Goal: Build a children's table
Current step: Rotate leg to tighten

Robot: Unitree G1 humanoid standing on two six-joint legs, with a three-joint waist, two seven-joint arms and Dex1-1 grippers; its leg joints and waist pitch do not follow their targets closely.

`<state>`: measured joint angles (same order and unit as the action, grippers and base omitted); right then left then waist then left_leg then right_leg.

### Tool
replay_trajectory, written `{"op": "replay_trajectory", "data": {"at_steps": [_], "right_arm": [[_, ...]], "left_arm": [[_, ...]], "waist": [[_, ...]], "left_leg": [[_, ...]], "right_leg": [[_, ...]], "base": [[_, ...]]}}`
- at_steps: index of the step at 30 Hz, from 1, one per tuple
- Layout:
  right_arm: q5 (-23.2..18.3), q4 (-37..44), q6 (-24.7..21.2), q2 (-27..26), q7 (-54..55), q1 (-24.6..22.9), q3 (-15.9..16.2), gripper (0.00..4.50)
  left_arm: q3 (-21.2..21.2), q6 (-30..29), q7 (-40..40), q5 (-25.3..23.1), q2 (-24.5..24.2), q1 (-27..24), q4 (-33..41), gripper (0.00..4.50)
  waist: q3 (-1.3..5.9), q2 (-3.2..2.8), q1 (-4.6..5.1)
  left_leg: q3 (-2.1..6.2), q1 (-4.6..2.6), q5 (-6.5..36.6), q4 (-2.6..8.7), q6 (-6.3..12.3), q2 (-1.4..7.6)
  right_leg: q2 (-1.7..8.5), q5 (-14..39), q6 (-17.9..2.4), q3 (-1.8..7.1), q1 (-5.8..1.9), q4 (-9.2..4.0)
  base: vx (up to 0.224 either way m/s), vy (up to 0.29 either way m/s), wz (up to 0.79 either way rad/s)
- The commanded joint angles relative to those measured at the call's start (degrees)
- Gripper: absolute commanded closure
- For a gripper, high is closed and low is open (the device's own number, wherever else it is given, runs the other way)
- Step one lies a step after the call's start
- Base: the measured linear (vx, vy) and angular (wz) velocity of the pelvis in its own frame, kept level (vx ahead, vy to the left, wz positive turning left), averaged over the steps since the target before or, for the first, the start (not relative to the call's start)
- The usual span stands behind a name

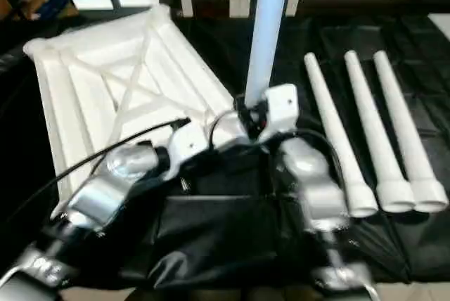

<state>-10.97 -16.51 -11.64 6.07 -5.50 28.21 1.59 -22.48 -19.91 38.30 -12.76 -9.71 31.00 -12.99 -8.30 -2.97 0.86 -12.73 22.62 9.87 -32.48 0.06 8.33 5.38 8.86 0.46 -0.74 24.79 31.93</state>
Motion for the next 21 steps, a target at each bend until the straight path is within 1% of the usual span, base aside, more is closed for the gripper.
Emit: {"op": "replay_trajectory", "data": {"at_steps": [1,2,3,4,5,6,7,9,10,11,12,13,14,15,16,17,18,19,20,21], "right_arm": [[-0.2,-10.2,-0.9,-1.3,3.3,0.2,-3.2,2.54],[-0.1,-10.0,0.5,-1.3,0.7,0.7,-2.4,2.54],[-1.0,-8.0,1.1,-0.5,-3.3,0.2,-1.8,2.54],[-1.6,-6.6,1.4,0.1,-5.9,-0.2,-1.4,2.54],[-1.9,-4.7,1.9,1.3,-7.7,-1.0,-1.3,1.98],[-2.6,-2.9,2.2,2.3,-9.6,-1.7,-1.4,1.84],[-3.6,-0.3,1.9,4.3,-11.9,-2.8,-1.8,1.84],[-5.8,4.3,1.0,8.3,-17.3,-4.9,-2.1,1.78],[-7.2,7.2,0.1,11.0,-21.1,-6.4,-2.3,1.65],[-7.8,8.4,-0.3,12.2,-22.9,-7.0,-2.4,1.5],[-8.5,9.7,-0.8,14.0,-25.2,-7.8,-2.5,1.41],[-8.7,11.0,-1.5,16.0,-27.7,-8.8,-2.6,1.41],[-9.0,12.3,-1.8,18.1,-30.3,-9.9,-2.7,1.41],[-9.0,13.1,-1.9,19.6,-31.8,-10.6,-2.9,1.41],[-9.0,13.5,-1.9,20.3,-32.5,-11.0,-3.1,1.41],[-9.6,13.6,-1.7,20.8,-33.0,-11.2,-4.2,1.41],[-10.0,13.4,-1.7,20.8,-33.0,-11.2,-4.9,1.54],[-10.5,13.1,-1.9,21.0,-32.9,-11.2,-5.2,1.64],[-10.6,13.0,-2.0,21.0,-32.8,-11.2,-5.2,1.71],[-10.7,12.9,-2.1,20.9,-32.8,-11.2,-5.1,1.71]], "left_arm": [[-8.7,2.8,4.4,1.7,3.1,-2.4,0.3,4.5],[-8.5,3.1,4.7,1.4,2.5,-2.4,0.3,4.5],[-8.1,3.9,5.3,1.1,1.3,-2.6,0.3,4.5],[-7.9,4.5,5.6,1.0,0.4,-2.8,0.4,4.5],[-7.6,5.9,6.4,1.0,-1.0,-3.2,0.6,4.5],[-7.3,7.3,7.1,1.3,-2.1,-3.6,0.8,4.5],[-6.4,8.2,8.2,1.8,-3.8,-4.4,1.4,4.5],[-5.0,9.9,10.7,3.0,-6.9,-5.6,2.5,4.5],[-3.9,10.4,12.5,4.0,-8.6,-6.4,3.4,4.5],[-3.4,10.6,13.3,4.5,-9.3,-6.8,3.8,4.5],[-2.6,10.6,14.4,5.2,-10.1,-7.3,4.6,4.5],[-1.9,10.7,15.4,6.1,-11.0,-7.7,5.4,4.5],[-1.3,10.6,16.4,7.0,-11.8,-8.1,6.2,4.5],[-0.8,10.6,17.0,7.5,-12.5,-8.4,6.7,4.5],[-0.6,10.6,17.2,7.8,-12.9,-8.5,7.0,4.5],[-0.4,11.0,17.3,7.8,-13.6,-8.5,6.7,4.5],[-0.3,11.3,17.3,7.7,-14.0,-8.4,6.2,4.5],[-0.3,11.8,17.4,7.8,-14.3,-8.3,5.6,4.5],[-0.3,11.9,17.4,7.8,-14.3,-8.2,5.5,4.5],[-0.3,11.9,17.3,7.8,-14.2,-8.2,5.3,4.5]], "waist": [[2.04,0.38,0.06],[2.16,0.36,0.13],[2.07,0.49,0.23],[2.28,0.41,0.13],[2.4,0.41,0.0],[2.52,0.5,-0.12],[2.65,0.48,-0.34],[2.69,0.53,-0.7],[2.85,0.51,-1.64],[2.98,0.42,-1.92],[2.86,0.03,-1.9],[3.1,0.12,-2.03],[3.24,0.21,-2.21],[3.34,0.29,-2.58],[3.42,0.17,-2.71],[3.52,0.07,-2.81],[3.6,0.0,-2.81],[3.58,0.02,-2.81],[3.44,0.03,-2.85],[3.37,0.01,-2.87]], "left_leg": [[3.61,-1.84,28.8,5.42,-2.95,3.86],[3.83,-1.91,30.0,5.5,-2.86,3.92],[3.82,-1.92,30.8,5.57,-2.58,3.92],[3.85,-1.82,30.2,5.64,-2.07,3.98],[3.77,-1.63,28.5,5.78,-1.54,4.1],[3.63,-1.61,27.5,5.75,-1.07,4.13],[3.26,-1.71,25.3,5.65,-0.32,4.31],[3.07,-1.74,23.4,5.54,0.83,4.35],[2.45,-2.15,20.1,5.21,2.69,4.42],[2.35,-2.2,18.7,5.13,3.23,4.56],[2.17,-1.99,17.1,5.11,4.09,4.62],[2.19,-1.79,15.2,4.89,4.55,4.55],[2.19,-1.81,13.9,4.75,4.97,4.57],[2.01,-1.84,11.2,4.42,6.33,4.66],[2.05,-1.55,8.2,4.15,7.78,4.62],[2.03,-1.57,6.9,4.04,8.33,4.62],[1.99,-1.49,5.0,3.75,9.39,4.47],[1.87,-1.51,4.3,3.61,10.15,4.42],[1.87,-1.46,4.8,3.65,10.43,4.44],[1.9,-1.45,5.3,3.69,10.34,4.49]], "right_leg": [[2.77,32.0,-6.3,1.06,-0.87,-4.93],[2.9,32.3,-5.7,1.05,-0.79,-4.97],[2.78,32.2,-5.2,1.0,-0.71,-5.2],[2.79,30.4,-5.3,1.02,-1.02,-5.07],[2.71,27.5,-5.8,1.05,-1.23,-4.96],[2.71,25.7,-6.2,1.13,-1.33,-4.94],[2.66,21.9,-7.4,1.37,-1.24,-4.75],[2.67,19.2,-8.6,1.45,-1.55,-4.57],[2.47,14.7,-9.8,1.62,-1.58,-4.27],[2.56,13.2,-10.4,1.66,-1.65,-3.95],[2.52,11.9,-11.5,1.67,-1.55,-3.82],[2.64,10.7,-12.3,1.53,-1.94,-3.51],[2.67,9.4,-12.7,1.48,-2.08,-3.32],[2.71,6.4,-13.5,1.58,-2.07,-2.95],[2.74,3.6,-14.4,1.49,-2.28,-2.51],[2.71,2.3,-14.9,1.44,-2.29,-2.27],[2.68,0.1,-15.6,1.37,-2.27,-1.98],[2.62,-0.7,-16.1,1.36,-2.23,-1.92],[2.7,0.5,-16.1,1.33,-2.26,-2.06],[2.76,1.6,-16.0,1.31,-2.28,-2.14]], "base": [[0.0,0.0,0.0],[0.0,0.0,0.0],[0.0,0.0,0.0],[0.0,0.0,0.0],[0.0,0.0,0.0],[0.0,0.0,0.0],[0.0,0.0,0.0],[0.0,0.0,0.0],[0.0,0.0,0.0],[0.0,0.0,0.0],[0.0,0.0,0.0],[0.0,0.0,0.0],[0.053,-0.005,0.02],[0.061,-0.002,0.01],[0.061,-0.002,0.01],[0.061,-0.005,0.0],[0.0,0.0,0.0],[0.0,0.0,0.0],[0.0,0.0,0.0],[0.0,0.0,0.0]]}}
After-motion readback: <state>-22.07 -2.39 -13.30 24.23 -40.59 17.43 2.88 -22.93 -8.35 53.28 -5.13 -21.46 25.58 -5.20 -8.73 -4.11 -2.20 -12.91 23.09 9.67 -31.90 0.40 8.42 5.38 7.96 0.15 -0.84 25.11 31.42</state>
